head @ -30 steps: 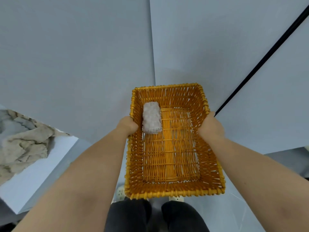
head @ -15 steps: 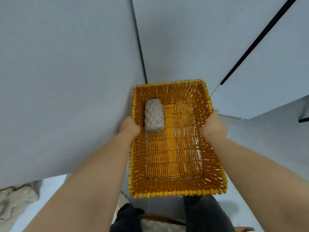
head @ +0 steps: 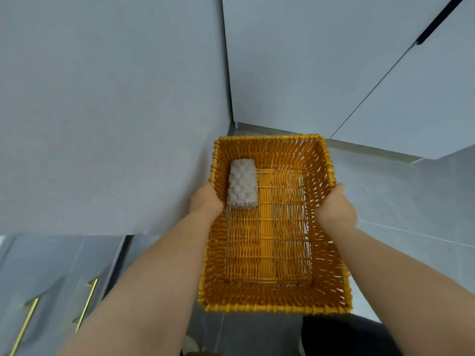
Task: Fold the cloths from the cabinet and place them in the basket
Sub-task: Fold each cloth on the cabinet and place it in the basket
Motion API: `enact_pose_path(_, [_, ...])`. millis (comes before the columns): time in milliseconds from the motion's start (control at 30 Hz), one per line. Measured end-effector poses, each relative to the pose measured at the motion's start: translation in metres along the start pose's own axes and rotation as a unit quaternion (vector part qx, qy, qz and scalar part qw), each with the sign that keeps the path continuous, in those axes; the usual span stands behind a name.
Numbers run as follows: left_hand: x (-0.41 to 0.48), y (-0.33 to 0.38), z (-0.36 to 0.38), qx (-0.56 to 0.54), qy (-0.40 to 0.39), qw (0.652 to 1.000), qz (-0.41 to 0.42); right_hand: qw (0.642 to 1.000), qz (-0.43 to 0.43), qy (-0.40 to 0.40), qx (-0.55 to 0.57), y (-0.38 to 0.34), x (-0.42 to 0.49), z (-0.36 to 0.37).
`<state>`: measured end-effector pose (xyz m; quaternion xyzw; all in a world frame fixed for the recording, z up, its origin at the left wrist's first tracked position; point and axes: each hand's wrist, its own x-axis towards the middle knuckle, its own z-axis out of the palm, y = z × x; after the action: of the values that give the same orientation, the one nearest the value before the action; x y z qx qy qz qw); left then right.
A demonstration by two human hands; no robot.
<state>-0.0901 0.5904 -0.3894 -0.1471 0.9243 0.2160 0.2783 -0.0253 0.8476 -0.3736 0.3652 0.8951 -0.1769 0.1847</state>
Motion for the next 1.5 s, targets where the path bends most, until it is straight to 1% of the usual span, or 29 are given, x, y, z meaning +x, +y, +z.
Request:
enact_pose_path(100, [0.027,-0.013,0.030,0.019,0.002,1.000,-0.011,1.000,0.007,-0.011,0.001,0.005,0.019,0.041])
enact_pose_path(133, [0.042,-0.022,0.051,0.026,0.007,0.999,-0.017,1.000,0.003,-0.007,0.004,0.009,0.031,0.069])
enact_pose_path(333, [0.092,-0.031,0.092,0.059,0.015,0.998,-0.011,0.999,0.015,-0.008,0.030,0.014,0.065,0.126])
enact_pose_path(533, [0.130,-0.040,0.117,0.097,0.071,0.993,0.019,0.998,0.020,0.005,0.063,0.010,0.088,0.172])
enact_pose_path(700, [0.142,-0.047,0.125,0.117,0.105,0.987,0.044,0.997,0.010,0.020,0.070,0.008,0.097,0.191])
enact_pose_path(833, [0.143,-0.046,0.125,0.132,0.119,0.982,0.057,0.998,0.002,0.026,0.060,0.005,0.102,0.191])
enact_pose_path(967, [0.141,-0.048,0.129,0.199,0.112,0.967,0.115,0.998,0.006,0.026,0.057,0.006,0.101,0.192])
enact_pose_path(1033, [0.140,-0.048,0.130,0.218,0.111,0.961,0.128,0.998,0.012,0.025,0.060,0.007,0.099,0.196])
enact_pose_path(1300, [0.137,-0.048,0.128,0.242,0.118,0.952,0.148,0.999,0.028,0.025,0.034,0.007,0.100,0.199])
enact_pose_path(1500, [0.130,-0.043,0.123,0.263,0.120,0.945,0.150,1.000,0.018,0.011,-0.022,0.010,0.102,0.202])
